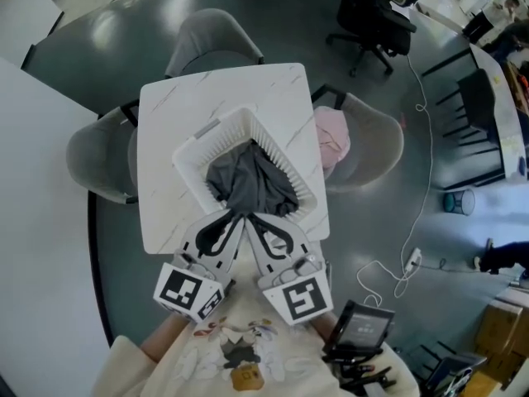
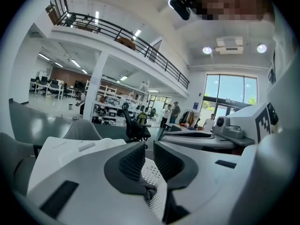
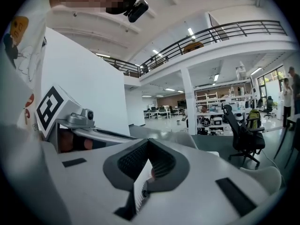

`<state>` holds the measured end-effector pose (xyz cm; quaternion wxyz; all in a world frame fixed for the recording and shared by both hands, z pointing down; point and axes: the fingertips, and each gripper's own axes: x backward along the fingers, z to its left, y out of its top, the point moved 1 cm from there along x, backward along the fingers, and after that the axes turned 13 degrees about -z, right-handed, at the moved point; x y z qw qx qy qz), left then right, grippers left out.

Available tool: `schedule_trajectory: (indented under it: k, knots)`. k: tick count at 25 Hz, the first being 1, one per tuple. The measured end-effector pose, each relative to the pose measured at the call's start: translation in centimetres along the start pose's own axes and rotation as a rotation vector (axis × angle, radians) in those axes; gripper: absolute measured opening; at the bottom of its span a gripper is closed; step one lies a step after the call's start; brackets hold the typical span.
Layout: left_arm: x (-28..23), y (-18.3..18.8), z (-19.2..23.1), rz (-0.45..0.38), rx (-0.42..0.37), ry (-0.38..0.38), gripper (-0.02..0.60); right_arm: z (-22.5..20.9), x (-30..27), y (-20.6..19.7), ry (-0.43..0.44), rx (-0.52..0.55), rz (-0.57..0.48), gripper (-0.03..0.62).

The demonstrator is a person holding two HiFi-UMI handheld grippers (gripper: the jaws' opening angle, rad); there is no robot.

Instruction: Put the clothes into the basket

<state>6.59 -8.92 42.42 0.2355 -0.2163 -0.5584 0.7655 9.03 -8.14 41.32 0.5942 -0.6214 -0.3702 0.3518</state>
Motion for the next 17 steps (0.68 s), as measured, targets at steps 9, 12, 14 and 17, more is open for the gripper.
schedule_trajectory:
  k: [9,12,14,17]
  knots:
    - [0.08,-0.40,0.44,0.001,0.041,0.008,0.064,0.08,-0.06,-1.11,-0.005,-0.041,0.041,0.008]
    - [0.02,-0.44,0.63,0.004,0.046,0.005,0.064,0.01,-0.30,-1.10,-0.013,-0.070,0.030,0.008]
    - [-0.06,-0.38,0.64,0.004,0.046,0.001,0.064,-0.17,-0.43,-1.07,-0.018,-0.079,0.028,0.008]
    - [-0.19,-0.25,0.73,0.006,0.049,-0.002,0.064,-0.37,-0.66,-0.95,-0.021,-0.085,0.024,0.008]
